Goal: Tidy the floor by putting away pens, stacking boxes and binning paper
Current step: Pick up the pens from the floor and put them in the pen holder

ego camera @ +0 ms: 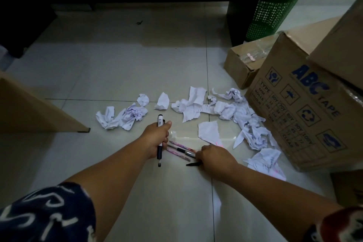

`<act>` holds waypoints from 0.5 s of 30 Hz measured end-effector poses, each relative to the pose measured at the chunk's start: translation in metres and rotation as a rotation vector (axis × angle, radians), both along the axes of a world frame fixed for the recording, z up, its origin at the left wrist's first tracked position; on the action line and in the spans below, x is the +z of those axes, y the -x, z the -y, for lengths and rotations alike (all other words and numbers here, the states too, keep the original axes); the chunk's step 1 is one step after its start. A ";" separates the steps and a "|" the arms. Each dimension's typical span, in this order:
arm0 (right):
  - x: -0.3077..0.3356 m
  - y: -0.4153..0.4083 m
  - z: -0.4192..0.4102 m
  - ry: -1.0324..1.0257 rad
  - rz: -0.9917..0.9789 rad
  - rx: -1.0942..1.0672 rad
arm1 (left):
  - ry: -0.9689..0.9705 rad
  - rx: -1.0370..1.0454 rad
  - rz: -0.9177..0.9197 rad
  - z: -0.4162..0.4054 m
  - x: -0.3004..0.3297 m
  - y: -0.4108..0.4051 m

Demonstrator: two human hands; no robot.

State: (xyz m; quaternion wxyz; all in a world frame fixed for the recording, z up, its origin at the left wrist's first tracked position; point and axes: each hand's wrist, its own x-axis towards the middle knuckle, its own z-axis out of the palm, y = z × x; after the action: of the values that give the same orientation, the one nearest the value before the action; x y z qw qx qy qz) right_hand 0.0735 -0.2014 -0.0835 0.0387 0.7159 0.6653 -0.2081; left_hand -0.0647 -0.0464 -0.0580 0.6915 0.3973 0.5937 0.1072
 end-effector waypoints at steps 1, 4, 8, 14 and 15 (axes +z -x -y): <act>-0.001 -0.001 0.000 -0.006 0.009 0.026 | -0.003 0.006 -0.006 -0.001 -0.001 0.001; 0.002 -0.002 0.001 -0.066 0.017 0.110 | -0.014 0.018 -0.021 -0.005 -0.004 0.003; 0.012 0.001 -0.001 -0.258 -0.009 0.087 | -0.033 0.029 -0.046 -0.010 -0.007 0.007; 0.018 0.015 -0.027 -0.238 -0.255 -0.289 | -0.030 0.041 -0.053 -0.010 -0.014 0.017; 0.017 0.018 -0.031 -0.198 -0.299 -0.327 | -0.033 0.023 -0.067 -0.011 -0.015 0.019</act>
State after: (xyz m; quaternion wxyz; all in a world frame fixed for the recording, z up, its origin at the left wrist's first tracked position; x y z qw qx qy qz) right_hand 0.0559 -0.1701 -0.0664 -0.1646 0.7756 0.5562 -0.2491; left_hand -0.0839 -0.0359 -0.0731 0.6634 0.4051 0.6191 0.1114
